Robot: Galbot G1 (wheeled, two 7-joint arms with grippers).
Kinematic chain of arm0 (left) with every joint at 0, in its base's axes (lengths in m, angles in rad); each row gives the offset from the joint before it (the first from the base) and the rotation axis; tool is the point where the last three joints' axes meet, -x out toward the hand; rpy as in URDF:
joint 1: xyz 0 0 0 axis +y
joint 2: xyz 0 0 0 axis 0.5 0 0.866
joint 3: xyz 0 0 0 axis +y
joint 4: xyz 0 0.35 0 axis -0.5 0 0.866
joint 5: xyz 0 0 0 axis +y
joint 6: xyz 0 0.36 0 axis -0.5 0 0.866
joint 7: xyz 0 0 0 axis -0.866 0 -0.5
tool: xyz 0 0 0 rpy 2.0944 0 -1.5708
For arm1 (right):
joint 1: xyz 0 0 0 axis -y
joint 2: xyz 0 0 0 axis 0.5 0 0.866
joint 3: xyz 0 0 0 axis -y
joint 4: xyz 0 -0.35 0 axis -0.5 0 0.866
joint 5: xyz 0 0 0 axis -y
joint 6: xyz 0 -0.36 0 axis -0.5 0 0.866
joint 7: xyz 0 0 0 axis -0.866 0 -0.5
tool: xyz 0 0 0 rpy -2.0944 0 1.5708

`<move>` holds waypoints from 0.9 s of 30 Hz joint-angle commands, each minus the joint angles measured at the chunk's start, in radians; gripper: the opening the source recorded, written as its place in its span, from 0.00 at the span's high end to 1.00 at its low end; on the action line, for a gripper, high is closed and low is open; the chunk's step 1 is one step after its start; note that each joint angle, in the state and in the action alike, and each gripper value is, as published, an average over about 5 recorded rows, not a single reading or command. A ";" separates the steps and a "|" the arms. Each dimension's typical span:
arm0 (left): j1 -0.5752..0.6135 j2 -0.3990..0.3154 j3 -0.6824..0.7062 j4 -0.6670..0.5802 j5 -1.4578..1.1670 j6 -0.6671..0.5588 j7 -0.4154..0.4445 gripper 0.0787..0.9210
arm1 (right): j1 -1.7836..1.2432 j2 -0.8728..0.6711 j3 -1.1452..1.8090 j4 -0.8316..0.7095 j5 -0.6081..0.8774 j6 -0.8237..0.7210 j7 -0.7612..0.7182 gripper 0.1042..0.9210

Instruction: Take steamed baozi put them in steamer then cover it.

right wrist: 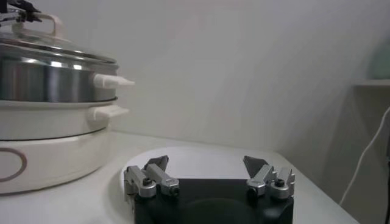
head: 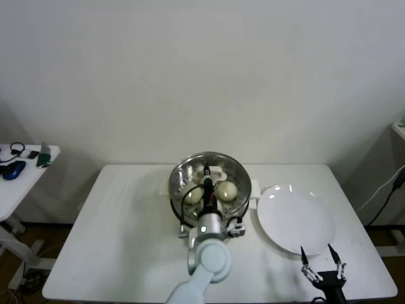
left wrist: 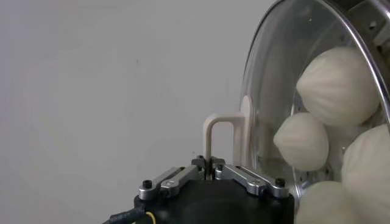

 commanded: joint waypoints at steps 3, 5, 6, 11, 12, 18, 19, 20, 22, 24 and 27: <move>0.000 -0.049 0.005 0.032 -0.019 0.000 -0.010 0.93 | -0.003 0.003 0.000 -0.002 -0.001 0.004 -0.003 0.12; 0.001 -0.049 0.004 0.037 -0.020 0.000 -0.011 0.93 | -0.002 0.004 -0.001 -0.003 -0.001 0.005 -0.004 0.12; 0.001 -0.049 0.002 0.038 -0.020 0.000 -0.011 0.93 | -0.001 0.004 -0.001 -0.003 -0.001 0.006 -0.004 0.12; -0.002 -0.049 0.000 0.038 -0.038 0.000 -0.012 0.93 | 0.004 0.007 -0.001 -0.004 -0.002 0.007 -0.005 0.12; -0.003 -0.049 0.001 0.036 -0.047 0.001 -0.012 0.93 | 0.005 0.008 -0.001 -0.003 -0.002 0.006 -0.005 0.12; -0.013 -0.049 0.024 -0.009 -0.100 0.019 0.020 0.91 | 0.007 0.010 -0.003 0.000 -0.002 -0.005 -0.004 0.12; -0.014 -0.049 0.030 -0.020 -0.108 0.024 0.029 0.89 | 0.006 0.010 -0.004 0.001 -0.002 -0.008 -0.004 0.12; -0.016 -0.048 0.036 -0.031 -0.118 0.028 0.038 0.86 | 0.006 0.009 -0.004 0.001 -0.001 -0.011 -0.003 0.12; -0.019 -0.040 0.048 -0.056 -0.140 0.038 0.058 0.80 | 0.007 0.009 -0.005 0.003 0.000 -0.018 -0.002 0.12; -0.020 -0.024 0.060 -0.084 -0.166 0.048 0.073 0.73 | 0.007 0.009 -0.005 0.005 0.004 -0.027 0.002 0.12; -0.015 0.007 0.074 -0.134 -0.208 0.061 0.090 0.63 | 0.009 0.007 -0.004 0.007 0.011 -0.043 0.008 0.12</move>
